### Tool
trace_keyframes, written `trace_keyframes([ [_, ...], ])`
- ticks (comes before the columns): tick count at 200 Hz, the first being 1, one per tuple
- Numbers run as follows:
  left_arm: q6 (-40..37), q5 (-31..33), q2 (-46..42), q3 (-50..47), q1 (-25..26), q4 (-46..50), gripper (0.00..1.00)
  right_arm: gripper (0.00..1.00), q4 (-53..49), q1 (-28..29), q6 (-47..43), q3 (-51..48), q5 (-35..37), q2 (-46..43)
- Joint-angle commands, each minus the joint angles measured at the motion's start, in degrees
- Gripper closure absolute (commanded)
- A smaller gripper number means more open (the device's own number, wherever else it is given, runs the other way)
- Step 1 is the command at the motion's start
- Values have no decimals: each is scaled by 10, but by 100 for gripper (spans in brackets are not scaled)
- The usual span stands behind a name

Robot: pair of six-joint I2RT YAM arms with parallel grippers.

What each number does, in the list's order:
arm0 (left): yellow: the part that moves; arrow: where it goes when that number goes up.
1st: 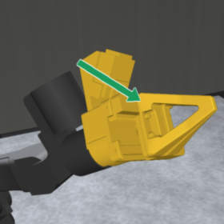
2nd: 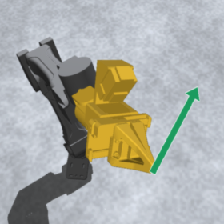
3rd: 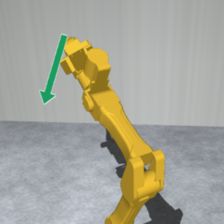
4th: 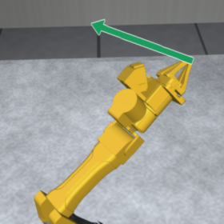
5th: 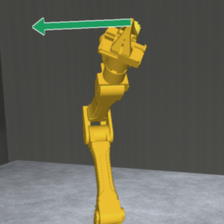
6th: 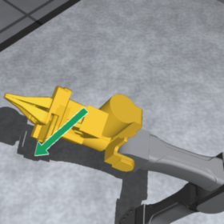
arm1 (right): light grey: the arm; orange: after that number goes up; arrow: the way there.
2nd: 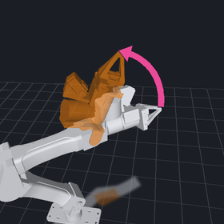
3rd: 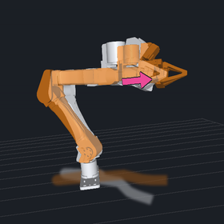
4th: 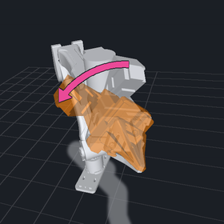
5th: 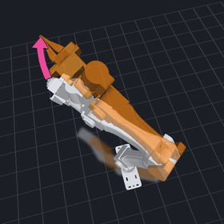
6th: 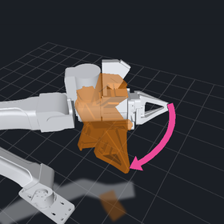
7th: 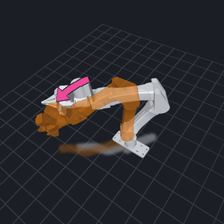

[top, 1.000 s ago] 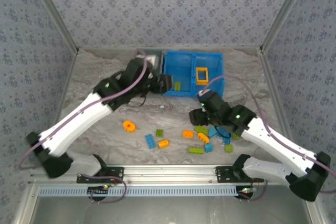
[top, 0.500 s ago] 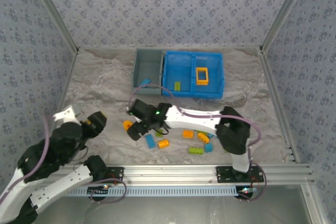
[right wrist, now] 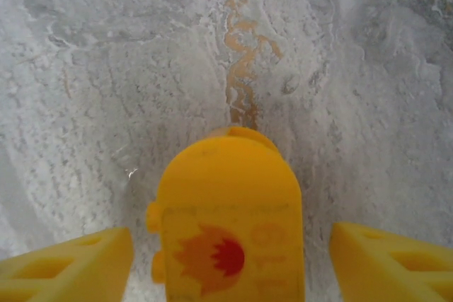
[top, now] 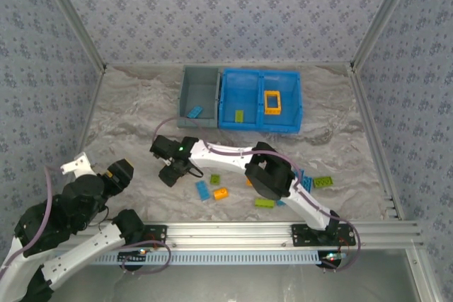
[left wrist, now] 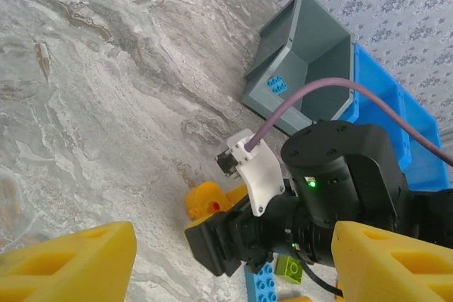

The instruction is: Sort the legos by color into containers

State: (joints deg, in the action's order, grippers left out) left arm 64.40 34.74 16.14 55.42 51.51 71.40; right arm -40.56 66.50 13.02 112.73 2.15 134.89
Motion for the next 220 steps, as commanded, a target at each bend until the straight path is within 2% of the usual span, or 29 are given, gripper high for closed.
trace_keyframes([
  [1, -1, -9, -7, 15, 2, 15, 26, 37, -33, -6, -1, 34, 14, 19],
  [29, -5, -15, -5, 13, 2, 6, 25, 54, -38, -8, 6, 40, 14, 22],
  [43, -14, -17, 0, 12, 2, -7, 24, 59, -27, -8, 11, 19, 22, 1],
  [62, -48, -56, 22, 12, 2, -53, 23, 62, 3, -12, 23, -46, 41, -74],
  [83, -96, -120, 91, 21, 2, -120, 23, 63, 40, -38, 49, -155, 66, -212],
  [120, -157, -245, 276, 49, 6, -259, 24, 64, 39, -151, 95, -334, 81, -437],
  [145, -179, -261, 383, 69, 36, -351, 24, 64, 19, -281, 107, -406, 69, -524],
  [163, -201, -254, 457, 104, 68, -385, 24, 64, 26, -372, 111, -419, 38, -524],
  [177, -212, -237, 500, 125, 94, -396, 24, 63, 37, -422, 102, -407, 6, -492],
  [220, -226, -211, 570, 140, 145, -415, 24, 63, 17, -476, 91, -323, -3, -357],
])
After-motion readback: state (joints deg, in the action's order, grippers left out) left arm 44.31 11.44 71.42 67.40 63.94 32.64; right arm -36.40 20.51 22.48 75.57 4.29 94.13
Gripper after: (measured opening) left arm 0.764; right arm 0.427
